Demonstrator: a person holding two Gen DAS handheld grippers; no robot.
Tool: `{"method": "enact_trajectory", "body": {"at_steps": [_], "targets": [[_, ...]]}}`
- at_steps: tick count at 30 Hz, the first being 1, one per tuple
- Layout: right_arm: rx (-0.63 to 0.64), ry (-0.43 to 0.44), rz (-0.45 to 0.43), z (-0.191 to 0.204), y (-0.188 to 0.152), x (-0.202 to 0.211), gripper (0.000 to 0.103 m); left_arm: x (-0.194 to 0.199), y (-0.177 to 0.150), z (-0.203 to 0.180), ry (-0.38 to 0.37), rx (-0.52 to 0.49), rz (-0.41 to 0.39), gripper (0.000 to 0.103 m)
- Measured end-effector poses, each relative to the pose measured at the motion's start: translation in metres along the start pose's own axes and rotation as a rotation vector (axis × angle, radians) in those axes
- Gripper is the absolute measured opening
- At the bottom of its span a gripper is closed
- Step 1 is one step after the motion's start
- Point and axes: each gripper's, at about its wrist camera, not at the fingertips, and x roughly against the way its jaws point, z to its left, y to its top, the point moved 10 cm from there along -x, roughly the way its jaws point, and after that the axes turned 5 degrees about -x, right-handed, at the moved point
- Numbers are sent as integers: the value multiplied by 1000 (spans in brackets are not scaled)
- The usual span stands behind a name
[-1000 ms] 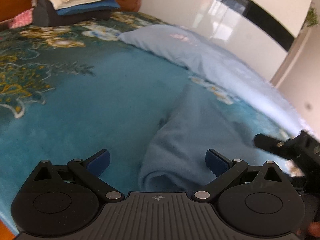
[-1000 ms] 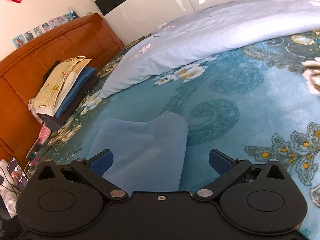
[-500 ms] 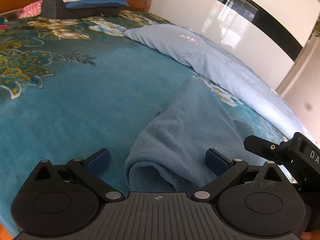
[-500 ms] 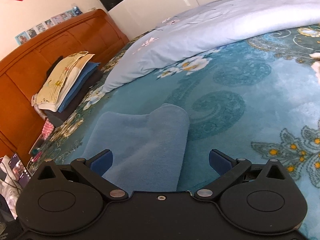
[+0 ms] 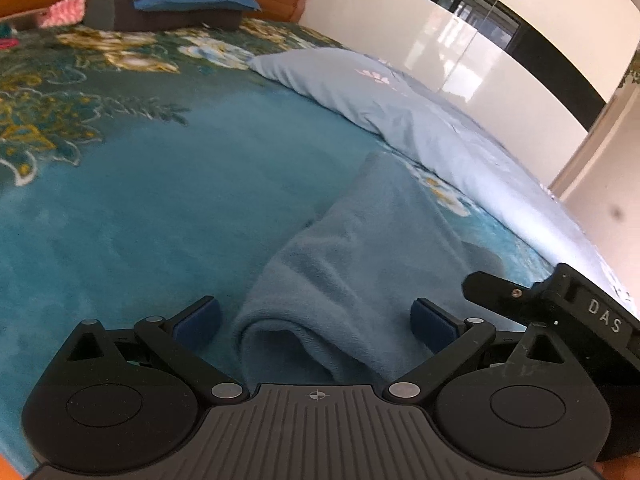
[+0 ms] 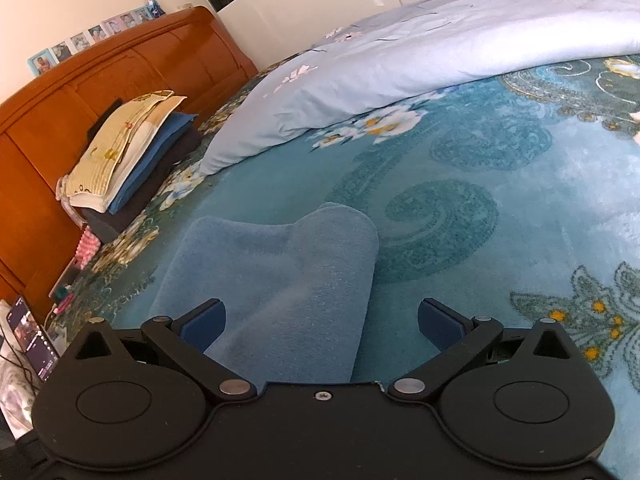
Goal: Fold clothes
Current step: 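Open both grippers wide and position them around the folded sweatpants bundle, then close the right gripper on the bundle while the left gripper grasps it too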
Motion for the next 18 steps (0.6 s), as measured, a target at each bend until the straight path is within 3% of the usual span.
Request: {"method": "enact_trajectory", "body": {"at_steps": [4,13,16,18], "targets": [[0,-2,1,0,1,0,102,-4,0,-4,-65,33,-3,95],[-64,30,-13,-3,10,-7,103,-3,6,5,-130,132,-43,89],[-97,74,-10,0,12,-9,102,-3,7,9,-136,155,-50,79],[-119,99,-4,2,12,-12,102,-3,8,13,-136,170,-53,63]]}}
